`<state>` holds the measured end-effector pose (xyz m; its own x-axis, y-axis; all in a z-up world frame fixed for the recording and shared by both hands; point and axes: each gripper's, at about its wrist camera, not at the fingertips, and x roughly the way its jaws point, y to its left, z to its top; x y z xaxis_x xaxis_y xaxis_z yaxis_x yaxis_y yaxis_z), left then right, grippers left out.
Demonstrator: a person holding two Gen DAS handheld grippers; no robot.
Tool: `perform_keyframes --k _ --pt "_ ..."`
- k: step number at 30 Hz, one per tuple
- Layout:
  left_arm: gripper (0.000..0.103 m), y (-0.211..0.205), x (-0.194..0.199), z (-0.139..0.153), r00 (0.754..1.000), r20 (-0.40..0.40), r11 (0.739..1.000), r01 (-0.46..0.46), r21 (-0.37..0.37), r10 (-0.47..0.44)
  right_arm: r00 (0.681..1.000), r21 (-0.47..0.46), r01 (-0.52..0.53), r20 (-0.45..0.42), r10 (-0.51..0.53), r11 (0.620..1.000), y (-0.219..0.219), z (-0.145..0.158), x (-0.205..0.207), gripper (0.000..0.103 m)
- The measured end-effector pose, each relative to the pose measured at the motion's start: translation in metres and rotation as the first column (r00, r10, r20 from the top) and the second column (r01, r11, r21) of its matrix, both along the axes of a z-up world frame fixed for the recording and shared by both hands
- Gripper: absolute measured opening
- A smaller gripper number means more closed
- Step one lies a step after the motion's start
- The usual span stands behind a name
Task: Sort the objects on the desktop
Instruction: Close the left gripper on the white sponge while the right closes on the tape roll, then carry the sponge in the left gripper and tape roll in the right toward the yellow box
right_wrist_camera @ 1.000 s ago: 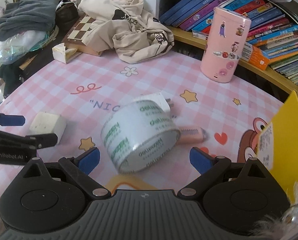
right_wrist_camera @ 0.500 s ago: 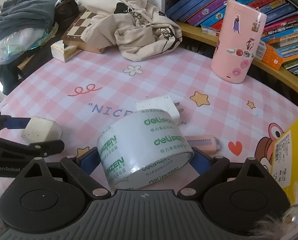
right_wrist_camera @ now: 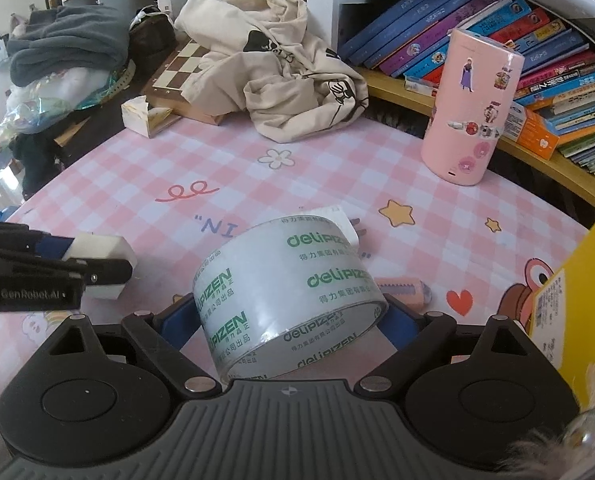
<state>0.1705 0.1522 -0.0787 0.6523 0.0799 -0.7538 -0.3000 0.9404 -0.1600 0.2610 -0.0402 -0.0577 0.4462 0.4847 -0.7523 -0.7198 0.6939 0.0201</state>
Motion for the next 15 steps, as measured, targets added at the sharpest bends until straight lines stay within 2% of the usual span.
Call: perform_keyframes --k 15 --pt "0.048 -0.011 -0.033 0.021 0.998 0.057 0.998 0.017 -0.058 -0.014 1.000 0.008 0.030 0.006 -0.030 1.000 -0.020 0.014 -0.030 0.093"
